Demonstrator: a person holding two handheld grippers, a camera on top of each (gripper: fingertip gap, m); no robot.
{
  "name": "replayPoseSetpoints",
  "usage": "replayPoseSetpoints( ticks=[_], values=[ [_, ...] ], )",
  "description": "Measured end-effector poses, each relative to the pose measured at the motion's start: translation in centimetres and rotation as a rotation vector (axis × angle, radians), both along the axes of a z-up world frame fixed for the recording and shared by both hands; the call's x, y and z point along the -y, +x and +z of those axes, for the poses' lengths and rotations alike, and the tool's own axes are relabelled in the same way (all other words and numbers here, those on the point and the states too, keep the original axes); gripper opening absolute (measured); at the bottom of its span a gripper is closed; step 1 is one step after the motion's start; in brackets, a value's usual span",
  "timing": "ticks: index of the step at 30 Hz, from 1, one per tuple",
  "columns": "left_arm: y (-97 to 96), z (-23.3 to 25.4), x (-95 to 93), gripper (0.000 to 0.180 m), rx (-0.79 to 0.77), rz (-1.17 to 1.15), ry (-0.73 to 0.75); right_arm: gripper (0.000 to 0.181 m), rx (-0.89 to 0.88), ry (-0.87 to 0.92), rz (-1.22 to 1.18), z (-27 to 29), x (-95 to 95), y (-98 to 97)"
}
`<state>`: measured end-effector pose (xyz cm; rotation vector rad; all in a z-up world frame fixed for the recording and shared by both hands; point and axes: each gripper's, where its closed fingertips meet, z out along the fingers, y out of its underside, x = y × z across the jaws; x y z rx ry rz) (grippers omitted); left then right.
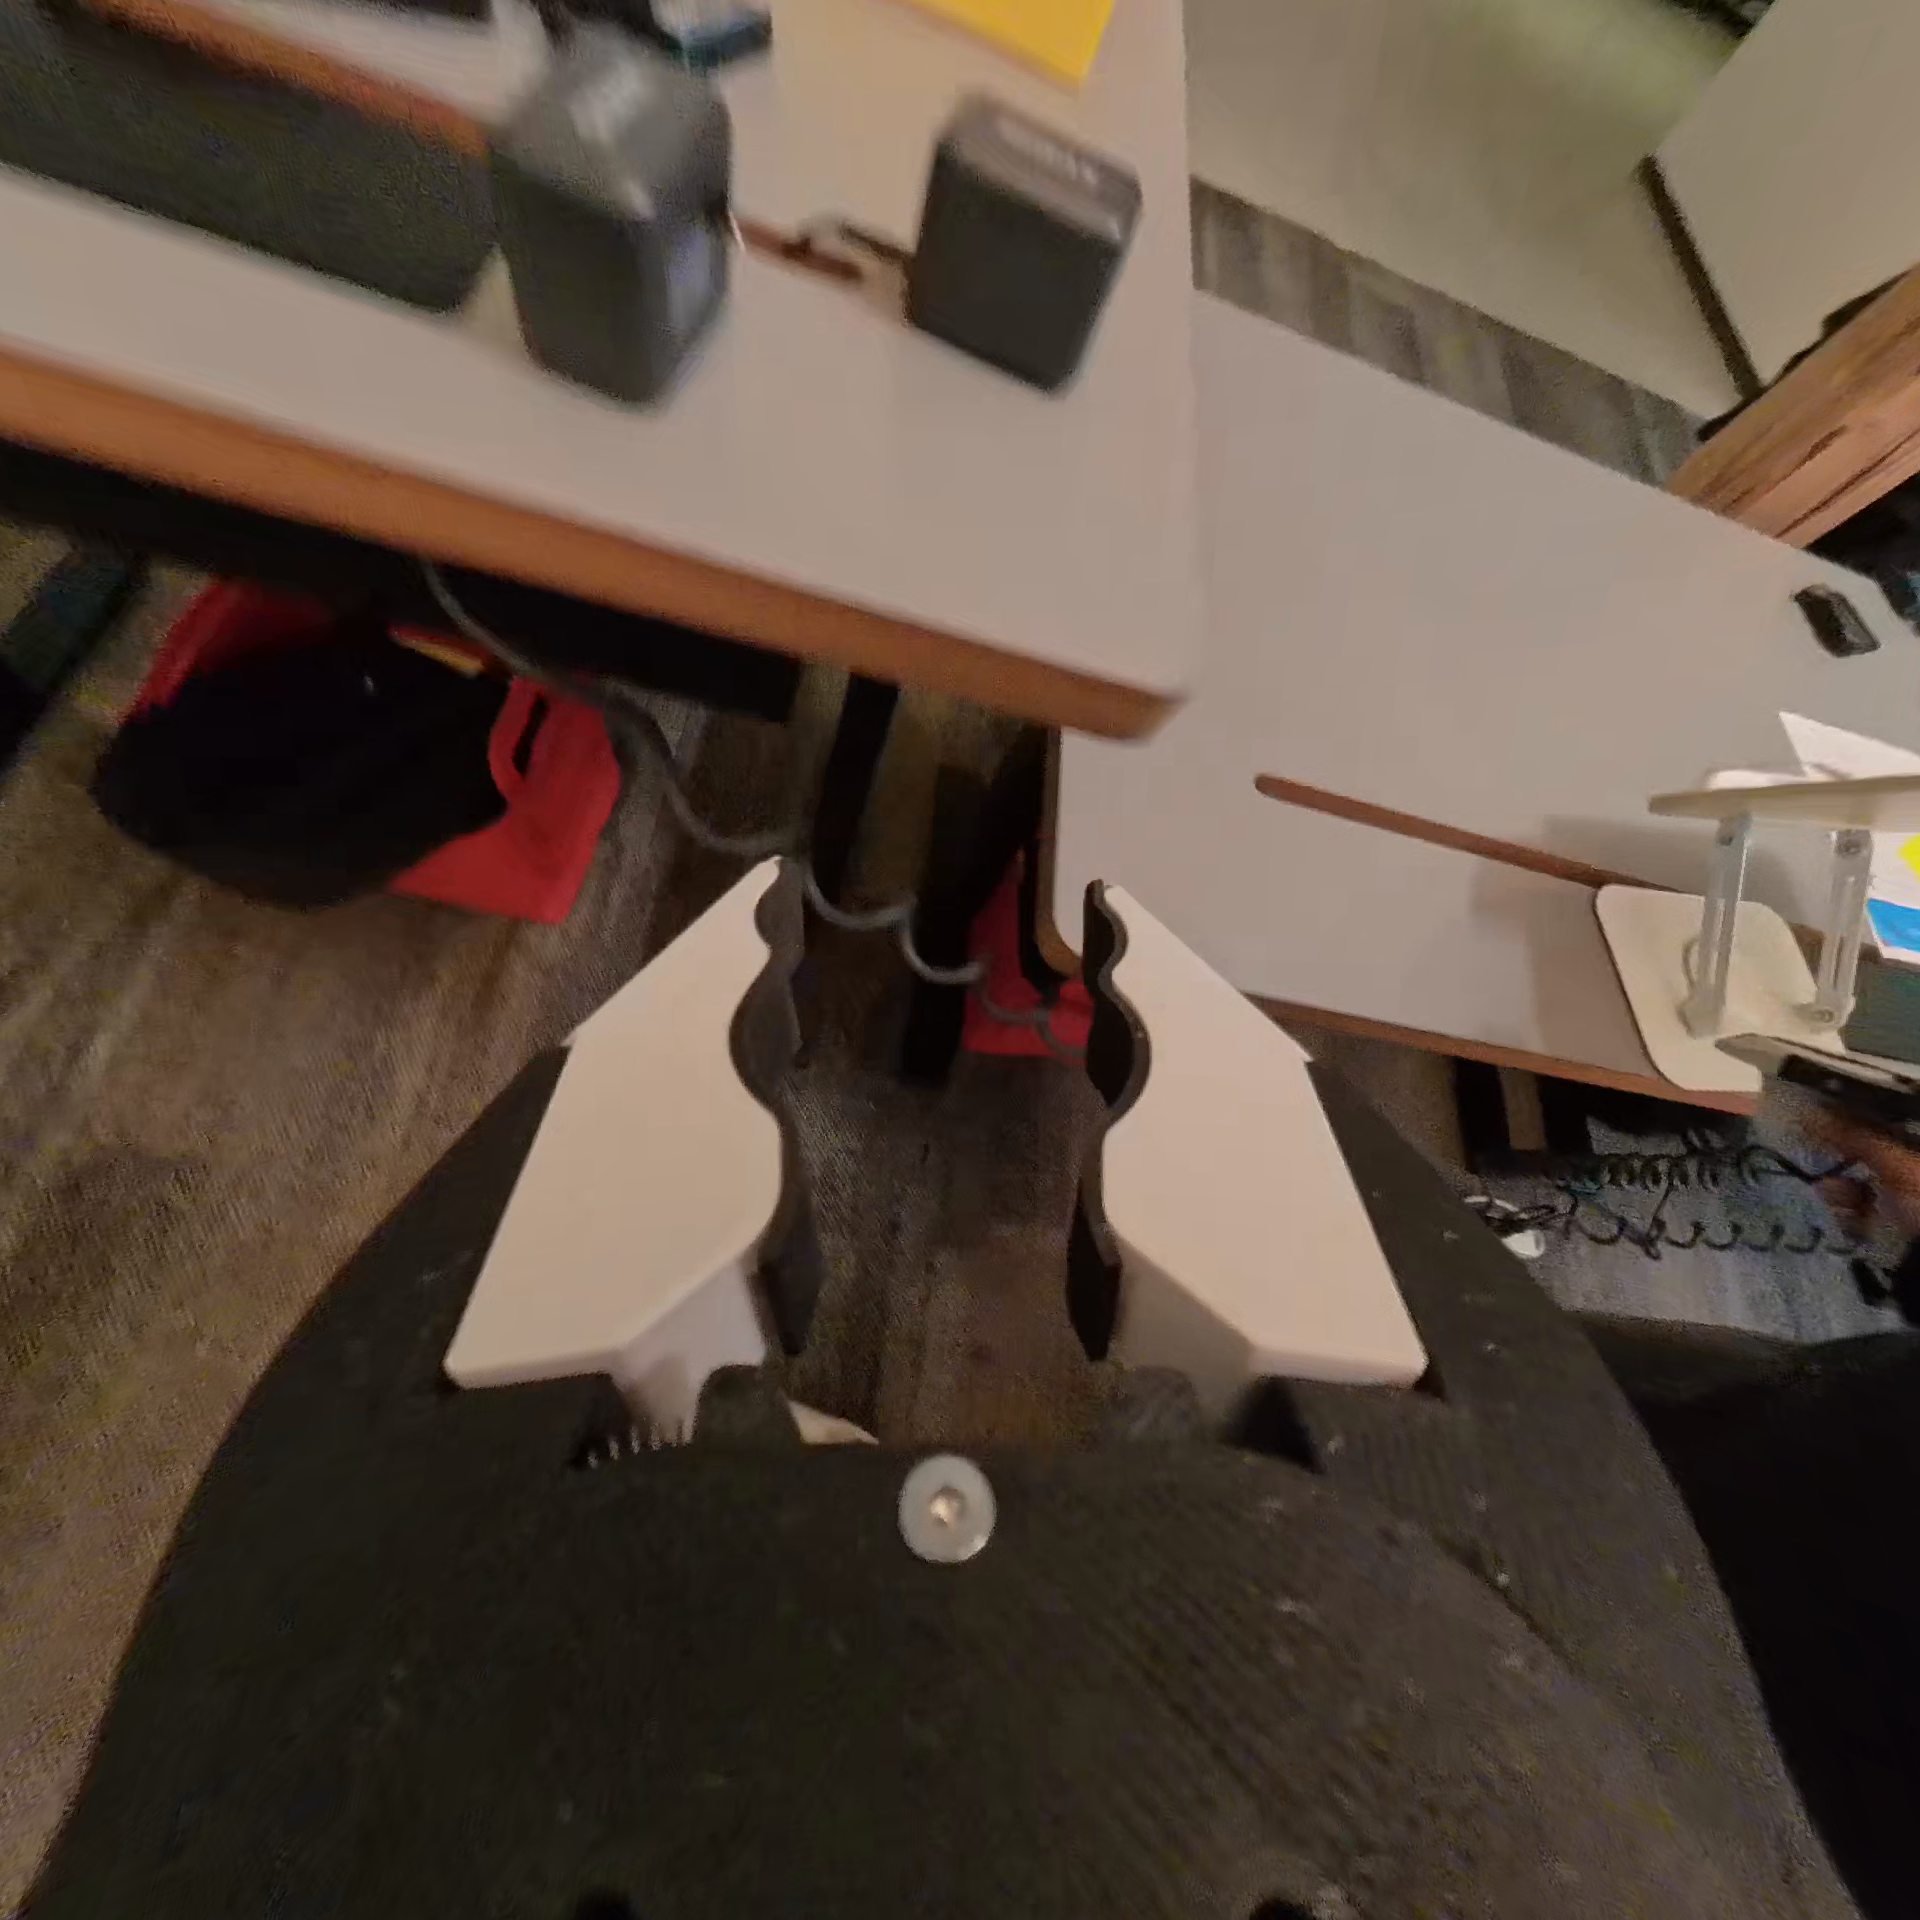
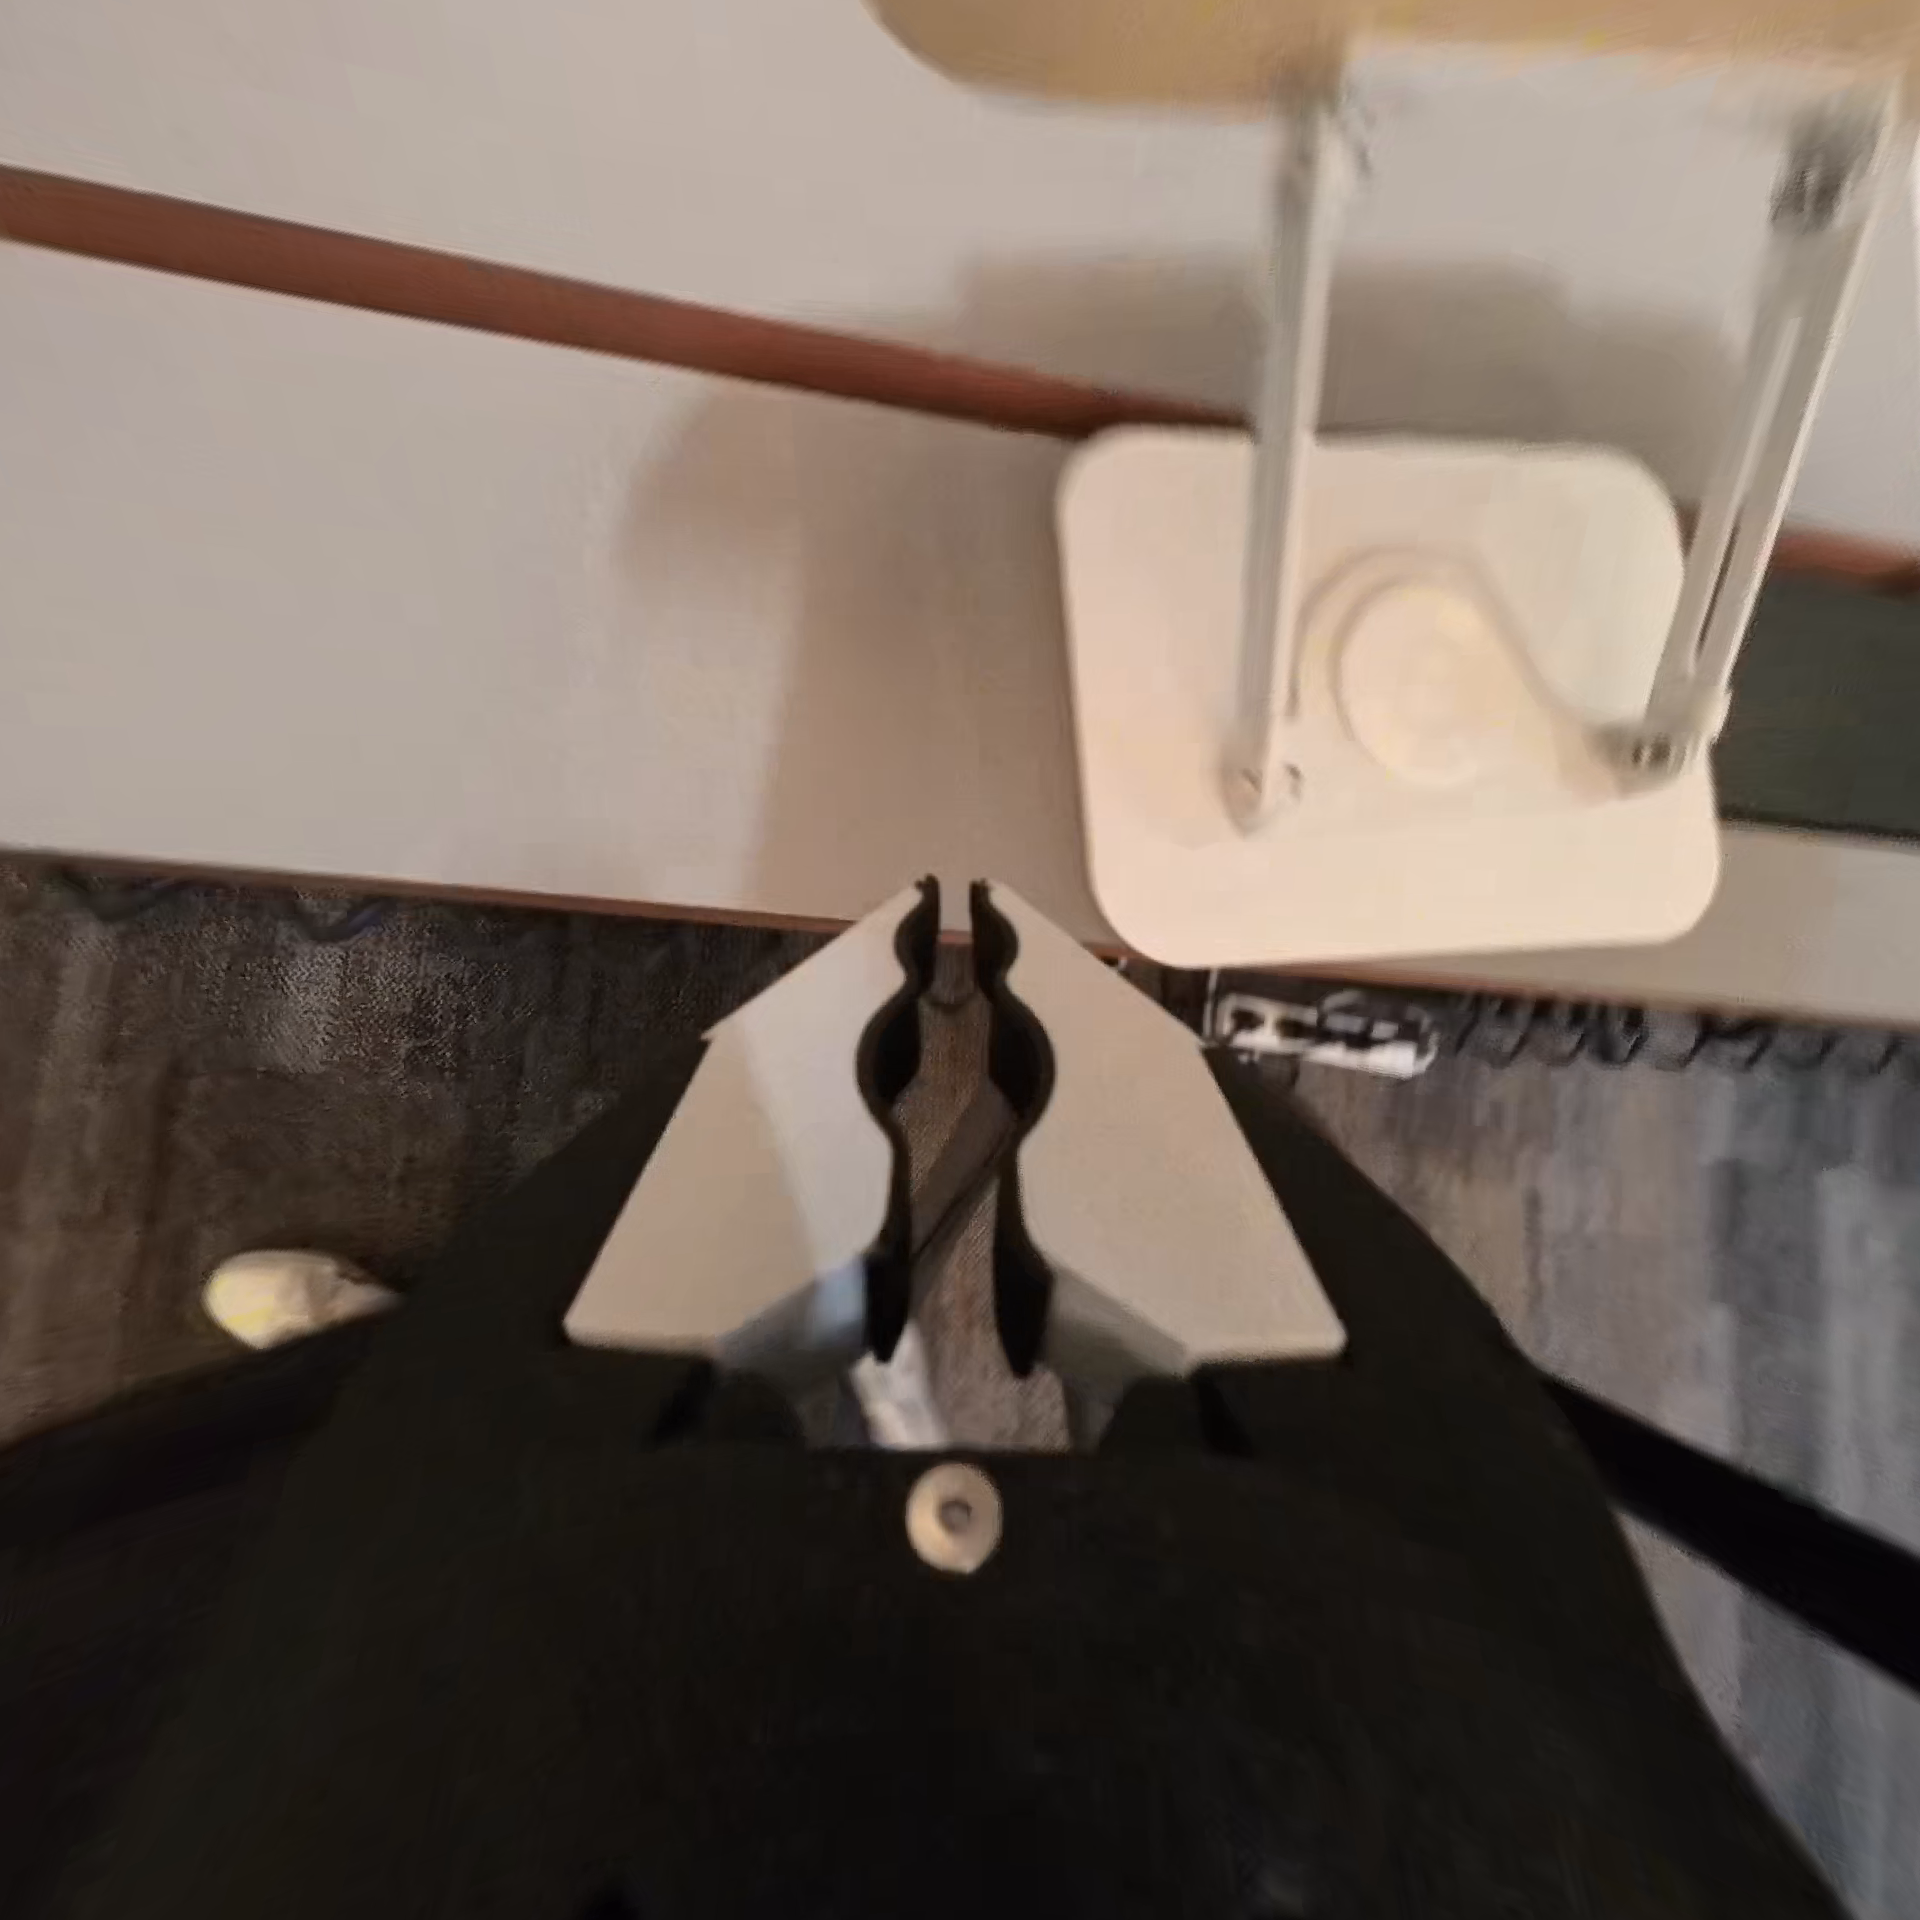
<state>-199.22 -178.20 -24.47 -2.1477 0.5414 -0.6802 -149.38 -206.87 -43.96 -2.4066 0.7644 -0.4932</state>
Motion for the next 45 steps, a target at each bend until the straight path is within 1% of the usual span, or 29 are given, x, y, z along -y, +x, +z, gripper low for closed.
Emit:
replayPoseSetpoints(
  ticks=[2, 3, 4, 5, 8, 11, 13, 15, 17, 19, 21, 22, 23, 24, 25, 26, 28, 30, 32, 33, 35, 36, 38, 41, 42, 43, 44, 45],
  values=[
    [-1.0, 0.9, -4.8, 0.053, 0.005, -0.071, 0.029, 0.015, 0.045, 0.001, 0.119, 2.3, -3.1, -4.0],
    [-1.2, 1.1, -7.3, 0.054, -0.004, -0.108, 0.033, 0.023, 0.049, 0.018, 0.171, 3.8, -5.5, -6.2],
    [-1.2, 1.6, -10.1, 0.056, -0.019, -0.144, 0.040, 0.034, 0.050, 0.061, 0.237, 5.7, -8.4, -8.5],
    [-1.0, 2.4, -12.6, 0.056, -0.027, -0.172, 0.067, 0.041, 0.060, 0.116, 0.307, 8.1, -11.7, -10.9],
    [0.1, 4.7, -20.0, 0.058, -0.059, -0.231, 0.162, 0.039, 0.185, 0.297, 0.471, 16.5, -22.2, -16.3],
    [1.0, 5.3, -26.3, 0.058, -0.118, -0.249, 0.219, 0.036, 0.250, 0.555, 0.579, 25.3, -33.0, -21.3],
    [1.3, 5.6, -29.7, 0.059, -0.148, -0.254, 0.260, 0.037, 0.216, 0.736, 0.685, 30.4, -39.8, -24.8],
    [1.2, 5.6, -32.5, 0.059, -0.196, -0.259, 0.291, 0.038, 0.148, 0.870, 0.818, 34.1, -46.0, -28.2],
    [1.5, 4.8, -34.9, 0.061, -0.271, -0.307, 0.320, 0.042, -0.012, 0.896, 0.964, 35.6, -51.6, -31.5],
    [2.3, 3.5, -37.1, 0.065, -0.376, -0.391, 0.367, 0.050, -0.216, 0.802, 1.105, 34.5, -56.4, -34.7],
    [3.3, 1.8, -39.0, 0.070, -0.484, -0.476, 0.419, 0.043, -0.386, 0.622, 1.201, 32.1, -59.8, -36.9],
    [4.0, 1.0, -39.7, 0.073, -0.523, -0.521, 0.433, 0.042, -0.450, 0.548, 1.223, 31.0, -61.1, -37.7],
    [4.6, 0.0, -40.3, 0.079, -0.556, -0.568, 0.438, 0.038, -0.490, 0.504, 1.241, 30.2, -62.1, -38.5],
    [5.2, -0.8, -40.9, 0.085, -0.584, -0.609, 0.440, 0.032, -0.496, 0.487, 1.243, 29.5, -63.0, -38.9],
    [5.7, -1.5, -41.5, 0.090, -0.605, -0.644, 0.439, 0.031, -0.473, 0.461, 1.235, 28.5, -63.7, -38.9],
    [6.2, -2.2, -41.9, 0.095, -0.617, -0.682, 0.430, 0.033, -0.435, 0.407, 1.232, 27.3, -64.5, -39.2],
    [6.9, -3.1, -42.6, 0.104, -0.623, -0.755, 0.414, 0.043, -0.348, 0.220, 1.207, 23.5, -65.2, -38.6],
    [7.2, -4.2, -42.9, 0.105, -0.630, -0.829, 0.382, 0.045, -0.311, 0.091, 1.165, 20.5, -65.5, -38.2],
    [7.2, -5.3, -42.9, 0.106, -0.652, -0.898, 0.346, 0.043, -0.345, 0.053, 1.133, 18.6, -65.9, -38.7],
    [7.3, -5.6, -42.7, 0.105, -0.636, -0.925, 0.323, 0.043, -0.357, 0.033, 1.116, 17.8, -66.1, -38.8],
    [7.2, -6.1, -42.4, 0.095, -0.589, -0.959, 0.226, 0.043, -0.361, -0.021, 1.075, 16.1, -66.6, -38.5],
    [7.2, -6.2, -42.4, 0.094, -0.566, -0.964, 0.187, 0.043, -0.366, -0.042, 1.051, 15.3, -66.8, -38.4],
    [7.0, -6.4, -42.7, 0.090, -0.545, -0.979, 0.168, 0.043, -0.379, -0.084, 1.002, 14.3, -67.0, -38.0],
    [6.6, -6.3, -43.3, 0.070, -0.552, -0.994, 0.181, 0.037, -0.391, -0.076, 0.973, 13.7, -67.6, -38.6],
    [6.6, -6.3, -43.3, 0.070, -0.554, -1.003, 0.186, 0.028, -0.363, -0.078, 0.967, 13.6, -67.8, -38.5],
    [6.6, -6.3, -43.3, 0.070, -0.555, -1.009, 0.193, 0.012, -0.323, -0.098, 0.966, 13.4, -67.9, -38.3],
    [6.6, -6.3, -43.3, 0.070, -0.558, -1.013, 0.198, 0.007, -0.290, -0.115, 0.972, 13.4, -67.9, -38.1],
    [6.6, -6.3, -43.3, 0.070, -0.558, -1.016, 0.207, 0.007, -0.283, -0.132, 0.979, 13.3, -67.8, -38.2]
  ],
)
